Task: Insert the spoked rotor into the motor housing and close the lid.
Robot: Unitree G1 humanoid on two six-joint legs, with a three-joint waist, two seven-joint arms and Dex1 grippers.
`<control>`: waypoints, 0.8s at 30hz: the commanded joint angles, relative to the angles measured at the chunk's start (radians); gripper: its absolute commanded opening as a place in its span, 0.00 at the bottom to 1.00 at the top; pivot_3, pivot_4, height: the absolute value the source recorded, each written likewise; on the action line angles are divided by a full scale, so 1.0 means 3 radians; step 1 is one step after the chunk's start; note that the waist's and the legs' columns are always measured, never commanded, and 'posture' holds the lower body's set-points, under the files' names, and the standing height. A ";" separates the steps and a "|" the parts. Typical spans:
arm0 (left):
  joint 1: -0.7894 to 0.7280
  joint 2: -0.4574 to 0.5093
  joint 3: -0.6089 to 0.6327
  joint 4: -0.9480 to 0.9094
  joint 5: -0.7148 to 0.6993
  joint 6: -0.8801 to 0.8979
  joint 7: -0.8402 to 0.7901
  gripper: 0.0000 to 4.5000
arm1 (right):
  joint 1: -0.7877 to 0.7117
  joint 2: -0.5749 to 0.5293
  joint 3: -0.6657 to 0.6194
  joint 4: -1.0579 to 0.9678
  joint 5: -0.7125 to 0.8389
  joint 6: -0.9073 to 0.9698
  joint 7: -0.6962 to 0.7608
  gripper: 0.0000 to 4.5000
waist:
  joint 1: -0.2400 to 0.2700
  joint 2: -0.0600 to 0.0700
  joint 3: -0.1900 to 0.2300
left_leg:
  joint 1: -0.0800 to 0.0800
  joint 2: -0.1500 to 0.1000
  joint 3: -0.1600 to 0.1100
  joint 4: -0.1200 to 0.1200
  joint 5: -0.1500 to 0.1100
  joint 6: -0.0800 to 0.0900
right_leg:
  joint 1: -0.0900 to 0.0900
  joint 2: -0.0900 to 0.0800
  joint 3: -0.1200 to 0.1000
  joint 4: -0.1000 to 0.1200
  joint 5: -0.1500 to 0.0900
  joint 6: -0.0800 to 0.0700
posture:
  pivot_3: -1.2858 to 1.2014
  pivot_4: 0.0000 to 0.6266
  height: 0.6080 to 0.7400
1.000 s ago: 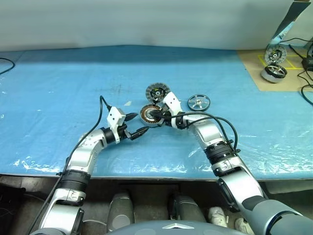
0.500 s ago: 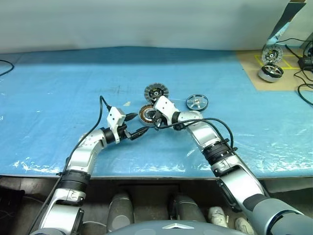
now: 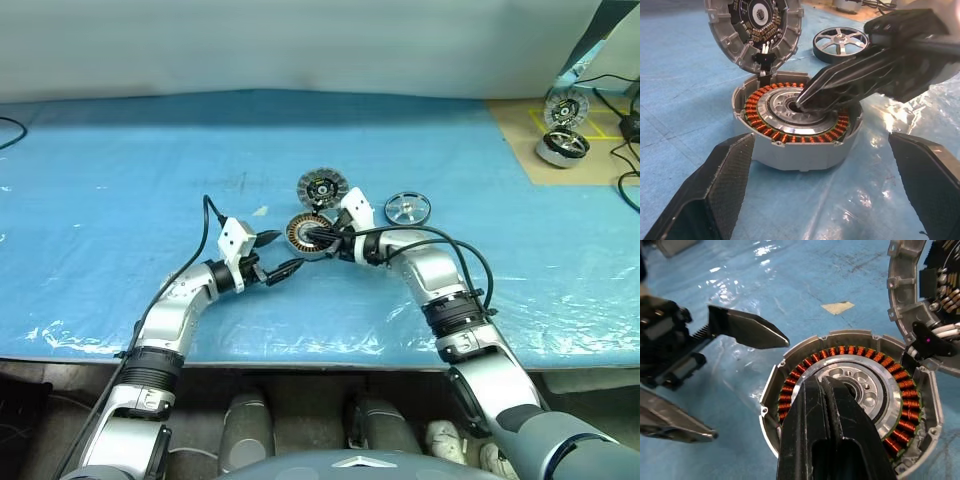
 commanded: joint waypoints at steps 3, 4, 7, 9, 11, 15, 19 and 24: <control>-0.0042 0.0007 0.0031 -0.0077 -0.0035 -0.0013 -0.0014 1.00 | -0.0103 -0.0209 -0.0214 -0.0589 0.0282 0.0260 0.0058 0.01 | 0.0010 0.0000 0.0000 | -0.0003 0.0000 -0.0002 -0.0001 -0.0003 -0.0005 | -0.0003 0.0004 -0.0004 0.0001 0.0000 0.0000 | 0.52 0.24 1.00; -0.0040 0.0005 0.0032 -0.0088 -0.0038 -0.0010 -0.0011 1.00 | -0.0115 -0.0280 -0.0226 -0.0632 0.0278 0.0278 0.0061 0.01 | 0.0015 -0.0001 0.0000 | -0.0002 0.0000 -0.0002 0.0000 -0.0005 -0.0008 | -0.0003 0.0004 -0.0004 0.0001 0.0000 0.0000 | 0.52 0.24 1.00; -0.0021 -0.0010 0.0050 -0.0153 -0.0072 0.0018 0.0012 1.00 | -0.0139 -0.0618 -0.0234 -0.0727 0.0181 0.0264 0.0120 0.01 | 0.0035 -0.0001 0.0001 | -0.0001 0.0000 -0.0002 0.0002 -0.0006 -0.0010 | 0.0000 0.0000 -0.0003 0.0001 0.0000 0.0001 | 0.52 0.24 1.00; -0.0010 -0.0024 0.0056 -0.0195 -0.0093 0.0033 0.0024 1.00 | -0.0136 -0.0908 -0.0176 -0.0689 0.0014 0.0125 0.0160 0.01 | 0.0047 -0.0001 0.0001 | -0.0001 -0.0003 -0.0002 0.0005 -0.0006 -0.0010 | 0.0003 -0.0002 -0.0003 0.0000 0.0002 0.0003 | 0.52 0.24 1.00; -0.0004 -0.0044 0.0057 -0.0225 -0.0108 0.0042 0.0038 1.00 | -0.0187 -0.1171 -0.0150 -0.0530 -0.0159 -0.0032 0.0153 0.01 | 0.0059 -0.0002 0.0002 | -0.0001 -0.0005 -0.0002 0.0008 -0.0006 -0.0010 | 0.0006 -0.0003 -0.0002 0.0000 0.0003 0.0006 | 0.52 0.24 1.00; -0.0009 -0.0088 0.0044 -0.0235 -0.0111 0.0036 0.0075 1.00 | -0.0411 -0.1506 -0.0090 -0.0106 -0.0422 -0.0297 0.0143 0.09 | 0.0041 -0.0002 0.0002 | 0.0000 -0.0005 -0.0002 0.0012 -0.0006 -0.0010 | 0.0007 -0.0002 0.0000 0.0002 0.0004 0.0007 | 0.52 0.24 1.00; 0.0002 -0.0153 0.0012 -0.0201 -0.0083 0.0000 0.0096 1.00 | -0.0523 -0.1687 0.0147 0.0316 -0.0724 -0.0609 0.0280 0.35 | 0.0026 -0.0003 0.0002 | 0.0001 -0.0004 -0.0002 0.0016 -0.0006 -0.0009 | 0.0007 0.0001 0.0000 0.0004 0.0004 0.0006 | 0.52 0.24 1.00; 0.0005 -0.0177 0.0004 -0.0166 -0.0067 -0.0027 0.0091 1.00 | -0.0676 -0.1654 0.0316 0.0718 -0.0955 -0.0878 0.0327 0.66 | 0.0030 -0.0002 0.0003 | -0.0004 -0.0002 -0.0002 0.0025 0.0000 0.0001 | 0.0005 0.0001 0.0000 0.0008 0.0004 0.0006 | 0.52 0.24 1.00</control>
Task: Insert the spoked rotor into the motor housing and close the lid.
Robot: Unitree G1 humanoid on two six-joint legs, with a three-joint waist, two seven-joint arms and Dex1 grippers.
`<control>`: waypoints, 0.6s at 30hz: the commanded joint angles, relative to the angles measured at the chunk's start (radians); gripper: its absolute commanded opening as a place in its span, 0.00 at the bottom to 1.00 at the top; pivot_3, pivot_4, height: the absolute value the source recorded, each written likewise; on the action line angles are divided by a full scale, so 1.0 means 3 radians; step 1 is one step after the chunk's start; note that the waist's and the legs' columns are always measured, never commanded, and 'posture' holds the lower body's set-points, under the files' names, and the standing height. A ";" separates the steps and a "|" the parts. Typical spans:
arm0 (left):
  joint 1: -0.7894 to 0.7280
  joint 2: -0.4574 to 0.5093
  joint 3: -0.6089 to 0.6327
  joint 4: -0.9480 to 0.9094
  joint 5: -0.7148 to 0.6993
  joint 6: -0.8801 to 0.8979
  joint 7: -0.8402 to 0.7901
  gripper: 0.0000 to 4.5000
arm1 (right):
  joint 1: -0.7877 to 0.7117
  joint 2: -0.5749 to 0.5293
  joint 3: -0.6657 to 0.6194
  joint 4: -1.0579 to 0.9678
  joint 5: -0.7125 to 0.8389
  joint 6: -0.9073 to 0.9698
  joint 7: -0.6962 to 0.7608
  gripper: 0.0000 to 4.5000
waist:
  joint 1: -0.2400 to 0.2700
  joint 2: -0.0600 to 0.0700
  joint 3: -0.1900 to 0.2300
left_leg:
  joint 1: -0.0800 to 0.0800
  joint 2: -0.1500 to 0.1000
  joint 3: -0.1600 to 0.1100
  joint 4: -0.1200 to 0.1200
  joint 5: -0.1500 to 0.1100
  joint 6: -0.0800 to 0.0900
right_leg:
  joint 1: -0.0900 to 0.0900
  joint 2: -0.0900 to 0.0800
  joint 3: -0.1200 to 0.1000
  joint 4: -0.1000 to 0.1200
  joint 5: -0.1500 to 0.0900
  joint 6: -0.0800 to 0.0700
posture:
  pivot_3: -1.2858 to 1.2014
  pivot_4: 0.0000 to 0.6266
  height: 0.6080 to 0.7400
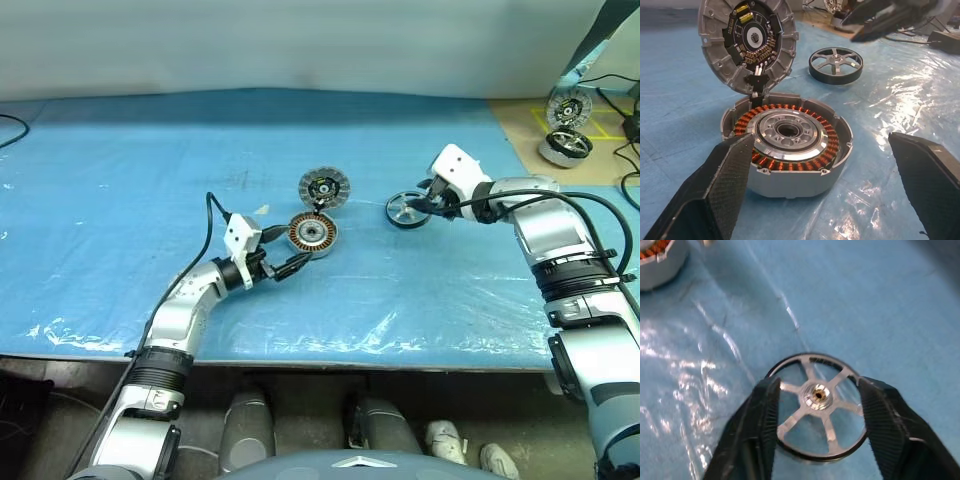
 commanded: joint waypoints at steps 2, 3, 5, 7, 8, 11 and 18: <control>-0.0012 0.0014 0.0020 -0.0007 0.0006 -0.0099 -0.0020 1.00 | -0.0307 0.0069 0.0115 0.0387 -0.0238 -0.0323 -0.0029 0.66 | -0.0002 0.0001 0.0000 | -0.0002 0.0002 0.0000 0.0006 0.0000 0.0001 | 0.0000 0.0000 0.0000 0.0002 0.0000 0.0000 | 0.52 0.24 1.00; -0.0017 0.0015 0.0022 0.0013 0.0011 -0.0111 -0.0021 1.00 | -0.0380 0.0104 0.0142 0.0517 -0.0285 -0.0385 -0.0044 0.66 | -0.0002 0.0001 0.0000 | -0.0002 0.0003 0.0000 0.0008 0.0000 0.0001 | -0.0001 -0.0001 0.0000 0.0003 0.0000 -0.0001 | 0.52 0.24 1.00; -0.0022 0.0013 0.0018 0.0035 0.0017 -0.0130 -0.0018 1.00 | -0.0500 0.0158 0.0172 0.0740 -0.0366 -0.0494 -0.0083 0.66 | -0.0001 0.0001 0.0000 | -0.0002 0.0004 0.0000 0.0011 0.0000 0.0002 | -0.0001 -0.0001 0.0000 0.0006 -0.0001 -0.0003 | 0.52 0.24 1.00; -0.0017 0.0011 0.0008 0.0041 0.0023 -0.0147 -0.0016 1.00 | -0.0620 0.0202 0.0211 0.1015 -0.0466 -0.0625 -0.0140 0.66 | 0.0001 0.0001 0.0001 | -0.0002 0.0004 0.0000 0.0013 0.0000 0.0002 | -0.0001 -0.0001 0.0000 0.0007 -0.0007 -0.0014 | 0.52 0.24 1.00; -0.0015 0.0009 0.0005 0.0044 0.0025 -0.0154 -0.0014 1.00 | -0.0665 0.0217 0.0233 0.1128 -0.0515 -0.0700 -0.0165 0.66 | 0.0002 0.0001 0.0001 | -0.0002 0.0004 0.0000 0.0014 0.0000 0.0002 | -0.0001 -0.0001 0.0000 0.0008 -0.0008 -0.0015 | 0.52 0.24 1.00; 0.0004 0.0005 -0.0003 0.0039 0.0027 -0.0167 -0.0010 1.00 | -0.0724 0.0271 0.0349 0.1347 -0.0668 -0.0917 -0.0121 0.66 | 0.0010 0.0001 0.0001 | -0.0004 0.0004 0.0000 0.0015 0.0000 0.0003 | -0.0001 -0.0002 -0.0001 0.0008 -0.0007 -0.0016 | 0.52 0.24 1.00; 0.0042 0.0019 -0.0005 0.0054 0.0038 -0.0207 -0.0014 1.00 | -0.0817 0.0307 0.0437 0.1647 -0.0840 -0.1095 -0.0070 0.66 | 0.0006 0.0001 0.0000 | -0.0005 0.0006 0.0000 0.0018 0.0000 0.0006 | -0.0001 -0.0002 -0.0004 0.0013 -0.0007 -0.0016 | 0.52 0.24 1.00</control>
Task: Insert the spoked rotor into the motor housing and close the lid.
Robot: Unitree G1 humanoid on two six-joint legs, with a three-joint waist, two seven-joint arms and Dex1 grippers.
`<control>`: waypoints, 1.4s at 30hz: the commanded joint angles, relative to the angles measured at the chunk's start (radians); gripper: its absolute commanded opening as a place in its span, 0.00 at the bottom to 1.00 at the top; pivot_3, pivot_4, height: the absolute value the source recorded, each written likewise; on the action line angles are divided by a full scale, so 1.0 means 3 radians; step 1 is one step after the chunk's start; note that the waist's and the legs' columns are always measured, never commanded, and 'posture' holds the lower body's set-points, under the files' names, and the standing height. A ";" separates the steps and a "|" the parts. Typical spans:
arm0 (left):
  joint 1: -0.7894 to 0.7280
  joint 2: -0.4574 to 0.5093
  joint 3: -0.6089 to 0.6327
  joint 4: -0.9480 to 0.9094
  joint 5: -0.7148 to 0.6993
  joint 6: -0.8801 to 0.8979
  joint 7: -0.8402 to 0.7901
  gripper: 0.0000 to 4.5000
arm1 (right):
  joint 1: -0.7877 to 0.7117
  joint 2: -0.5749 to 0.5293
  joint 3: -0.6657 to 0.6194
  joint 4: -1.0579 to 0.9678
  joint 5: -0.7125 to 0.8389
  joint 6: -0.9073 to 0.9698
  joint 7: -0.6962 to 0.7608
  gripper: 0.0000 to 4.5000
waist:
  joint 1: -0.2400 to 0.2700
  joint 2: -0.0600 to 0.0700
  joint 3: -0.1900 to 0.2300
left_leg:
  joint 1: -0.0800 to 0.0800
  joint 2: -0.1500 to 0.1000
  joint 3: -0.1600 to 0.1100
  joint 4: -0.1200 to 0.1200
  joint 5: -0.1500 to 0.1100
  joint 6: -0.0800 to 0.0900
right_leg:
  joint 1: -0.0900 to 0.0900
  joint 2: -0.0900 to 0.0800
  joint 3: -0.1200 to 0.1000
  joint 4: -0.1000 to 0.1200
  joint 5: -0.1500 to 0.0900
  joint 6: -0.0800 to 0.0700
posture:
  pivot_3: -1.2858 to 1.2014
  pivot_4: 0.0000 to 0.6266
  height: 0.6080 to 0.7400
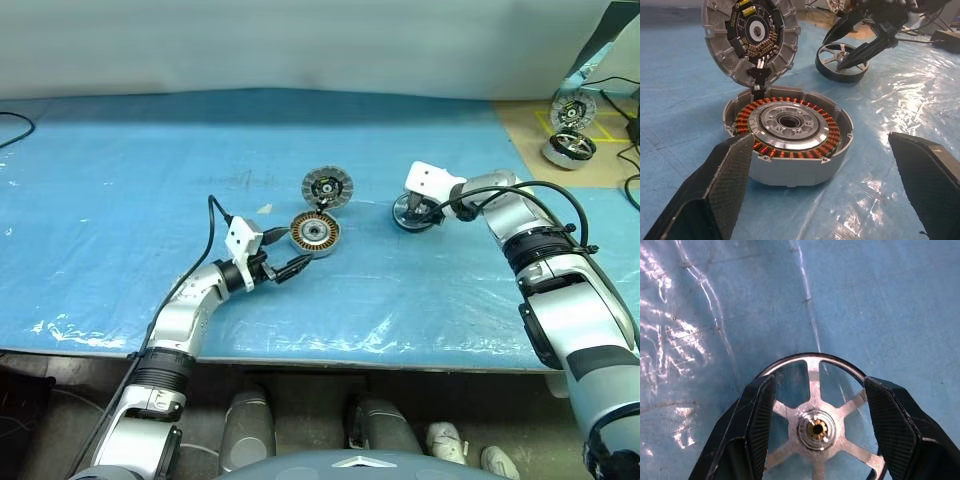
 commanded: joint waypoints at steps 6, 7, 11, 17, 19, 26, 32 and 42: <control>0.0022 0.0038 0.0025 -0.0022 0.0025 -0.0107 -0.0026 1.00 | -0.0163 -0.0023 -0.0148 0.0091 0.0042 -0.0054 0.0154 0.66 | 0.0000 0.0000 0.0000 | 0.0001 0.0001 0.0000 0.0007 -0.0007 0.0012 | 0.0000 -0.0001 0.0001 0.0007 -0.0001 -0.0002 | 0.52 0.24 1.00; 0.0021 0.0040 0.0027 -0.0020 0.0025 -0.0108 -0.0028 1.00 | -0.0181 -0.0021 -0.0203 0.0057 0.0104 -0.0030 0.0210 0.66 | -0.0001 0.0000 0.0000 | 0.0001 0.0001 0.0000 0.0008 -0.0007 0.0013 | -0.0001 -0.0001 0.0001 0.0009 -0.0001 -0.0002 | 0.52 0.24 1.00; -0.0002 0.0029 0.0034 0.0018 0.0035 -0.0126 -0.0029 1.00 | -0.0227 -0.0030 -0.0387 -0.0107 0.0316 0.0076 0.0426 0.66 | -0.0001 0.0006 0.0006 | 0.0000 0.0001 0.0000 0.0014 -0.0007 0.0013 | -0.0007 -0.0001 0.0003 0.0023 -0.0002 -0.0004 | 0.52 0.24 1.00; -0.0034 -0.0014 -0.0005 0.0035 0.0052 -0.0147 -0.0034 1.00 | -0.0391 -0.0104 -0.0268 0.0190 0.0045 -0.0067 0.0208 0.66 | -0.0002 0.0009 0.0008 | 0.0001 0.0003 0.0000 0.0024 -0.0008 0.0013 | -0.0011 -0.0001 0.0004 0.0039 -0.0006 -0.0010 | 0.52 0.24 1.00; -0.0051 -0.0026 -0.0003 0.0049 0.0052 -0.0147 -0.0030 1.00 | -0.0395 -0.0118 -0.0170 0.0259 -0.0083 -0.0235 0.0163 0.66 | -0.0001 0.0009 0.0008 | 0.0000 0.0002 0.0000 0.0026 -0.0008 0.0013 | -0.0011 -0.0001 0.0005 0.0039 -0.0006 -0.0010 | 0.52 0.24 1.00; -0.0029 -0.0036 -0.0011 0.0022 0.0065 -0.0151 -0.0024 1.00 | -0.0499 -0.0070 0.0033 0.0588 -0.0394 -0.0582 -0.0042 0.66 | -0.0004 0.0016 0.0015 | -0.0005 0.0002 0.0000 0.0026 -0.0008 0.0013 | -0.0015 -0.0001 0.0006 0.0039 -0.0006 -0.0011 | 0.52 0.24 1.00; 0.0023 -0.0022 -0.0001 -0.0023 0.0074 -0.0133 0.0014 1.00 | -0.0578 -0.0026 0.0074 0.0767 -0.0511 -0.0699 -0.0100 0.66 | -0.0009 0.0021 0.0023 | -0.0007 0.0002 0.0001 0.0026 -0.0008 0.0014 | -0.0018 -0.0001 0.0006 0.0040 -0.0006 -0.0011 | 0.52 0.24 1.00; 0.0054 -0.0015 -0.0011 -0.0058 0.0075 -0.0112 0.0045 1.00 | -0.0506 0.0009 0.0158 0.0923 -0.0664 -0.0733 -0.0176 0.66 | -0.0007 0.0022 0.0026 | -0.0007 0.0002 0.0001 0.0026 -0.0008 0.0014 | -0.0018 -0.0001 0.0006 0.0040 -0.0007 -0.0012 | 0.52 0.24 1.00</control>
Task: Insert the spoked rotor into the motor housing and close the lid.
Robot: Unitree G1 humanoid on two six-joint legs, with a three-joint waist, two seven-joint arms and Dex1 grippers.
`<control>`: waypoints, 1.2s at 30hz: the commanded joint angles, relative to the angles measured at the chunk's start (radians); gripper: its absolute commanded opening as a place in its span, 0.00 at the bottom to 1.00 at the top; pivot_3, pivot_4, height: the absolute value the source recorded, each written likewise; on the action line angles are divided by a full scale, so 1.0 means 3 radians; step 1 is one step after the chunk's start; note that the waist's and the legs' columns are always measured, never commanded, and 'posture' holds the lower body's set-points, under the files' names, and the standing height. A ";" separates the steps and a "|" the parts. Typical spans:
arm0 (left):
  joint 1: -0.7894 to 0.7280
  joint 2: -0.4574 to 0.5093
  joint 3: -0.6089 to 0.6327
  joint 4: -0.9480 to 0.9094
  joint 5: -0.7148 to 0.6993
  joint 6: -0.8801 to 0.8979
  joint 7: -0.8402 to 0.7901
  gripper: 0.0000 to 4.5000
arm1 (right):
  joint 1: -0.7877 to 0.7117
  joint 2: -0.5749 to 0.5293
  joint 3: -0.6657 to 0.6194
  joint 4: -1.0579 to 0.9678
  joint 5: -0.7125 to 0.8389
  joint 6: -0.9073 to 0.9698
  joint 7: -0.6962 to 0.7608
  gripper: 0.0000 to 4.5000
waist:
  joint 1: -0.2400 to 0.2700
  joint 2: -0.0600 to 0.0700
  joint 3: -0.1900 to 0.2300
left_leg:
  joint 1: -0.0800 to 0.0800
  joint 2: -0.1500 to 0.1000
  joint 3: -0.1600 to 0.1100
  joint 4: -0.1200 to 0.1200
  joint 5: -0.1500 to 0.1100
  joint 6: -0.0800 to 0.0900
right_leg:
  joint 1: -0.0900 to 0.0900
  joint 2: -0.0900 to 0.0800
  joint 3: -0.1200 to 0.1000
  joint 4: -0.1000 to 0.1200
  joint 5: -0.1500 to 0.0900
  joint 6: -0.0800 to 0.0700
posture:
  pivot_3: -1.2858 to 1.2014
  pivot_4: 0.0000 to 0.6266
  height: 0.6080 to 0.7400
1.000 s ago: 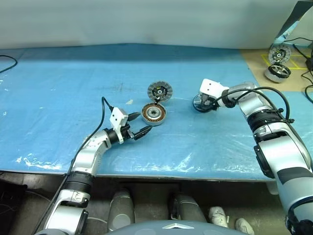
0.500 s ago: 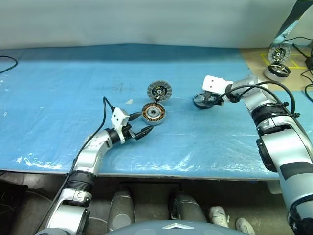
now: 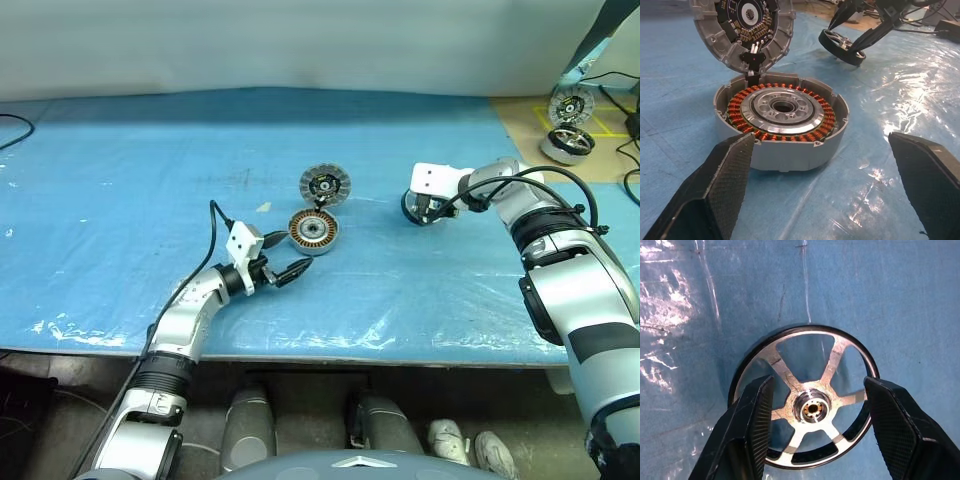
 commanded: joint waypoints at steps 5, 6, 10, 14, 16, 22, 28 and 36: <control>0.0024 0.0000 -0.0017 -0.0124 0.0007 -0.0011 0.0014 1.00 | 0.0038 0.0018 0.0017 0.0019 -0.0059 -0.0028 -0.0076 0.66 | 0.0000 0.0000 0.0000 | 0.0000 0.0000 0.0000 0.0000 0.0000 0.0000 | 0.0000 0.0000 0.0000 0.0000 0.0000 0.0000 | 0.52 0.24 1.00; 0.0026 0.0000 -0.0019 -0.0128 0.0008 -0.0010 0.0013 1.00 | 0.0045 0.0015 0.0015 0.0010 -0.0056 -0.0036 -0.0076 0.66 | 0.0000 0.0000 0.0000 | 0.0000 0.0000 0.0000 0.0001 0.0000 0.0000 | 0.0001 0.0000 0.0000 0.0000 0.0000 0.0000 | 0.52 0.24 1.00; 0.0038 0.0010 -0.0020 -0.0129 0.0014 -0.0008 0.0004 1.00 | 0.0005 -0.0007 -0.0082 -0.0011 0.0046 -0.0035 -0.0027 0.66 | 0.0000 0.0000 0.0000 | 0.0000 0.0000 0.0000 0.0001 0.0000 0.0000 | 0.0001 0.0000 0.0000 0.0001 0.0000 0.0000 | 0.52 0.24 1.00; 0.0022 0.0016 -0.0017 -0.0127 0.0017 0.0007 -0.0010 1.00 | -0.0034 -0.0014 -0.0264 -0.0061 0.0237 -0.0124 0.0042 0.66 | 0.0000 0.0001 0.0003 | 0.0000 0.0000 0.0000 0.0000 0.0000 0.0000 | 0.0000 0.0000 0.0000 0.0000 0.0000 0.0000 | 0.52 0.24 1.00; 0.0005 0.0021 -0.0013 -0.0110 0.0015 0.0007 -0.0019 1.00 | -0.0050 -0.0007 -0.0359 -0.0105 0.0346 -0.0193 0.0101 0.66 | 0.0000 0.0002 0.0004 | -0.0001 0.0000 0.0000 0.0000 0.0000 0.0000 | -0.0001 0.0000 0.0000 0.0000 0.0000 0.0000 | 0.52 0.24 1.00; -0.0006 0.0026 -0.0020 -0.0081 0.0021 0.0000 -0.0039 1.00 | -0.0029 -0.0080 -0.0375 -0.0245 0.0394 -0.0280 0.0390 0.66 | 0.0000 0.0002 0.0006 | -0.0002 0.0001 0.0000 0.0001 0.0000 0.0001 | -0.0002 0.0000 0.0000 0.0001 0.0000 0.0000 | 0.52 0.24 1.00; 0.0000 0.0014 -0.0037 -0.0088 0.0029 0.0010 -0.0034 1.00 | -0.0017 -0.0136 -0.0313 -0.0126 0.0264 -0.0074 0.0221 0.66 | 0.0002 0.0001 0.0006 | -0.0003 0.0000 0.0000 0.0001 0.0000 0.0001 | -0.0002 0.0000 0.0000 0.0000 0.0000 -0.0001 | 0.52 0.24 1.00; 0.0008 0.0023 -0.0052 -0.0168 0.0020 0.0067 -0.0009 1.00 | -0.0035 -0.0203 -0.0208 -0.0100 0.0107 -0.0228 0.0130 0.66 | 0.0001 0.0002 0.0008 | -0.0004 0.0000 0.0000 0.0001 0.0000 0.0001 | -0.0003 0.0000 0.0000 0.0000 0.0000 -0.0001 | 0.52 0.24 1.00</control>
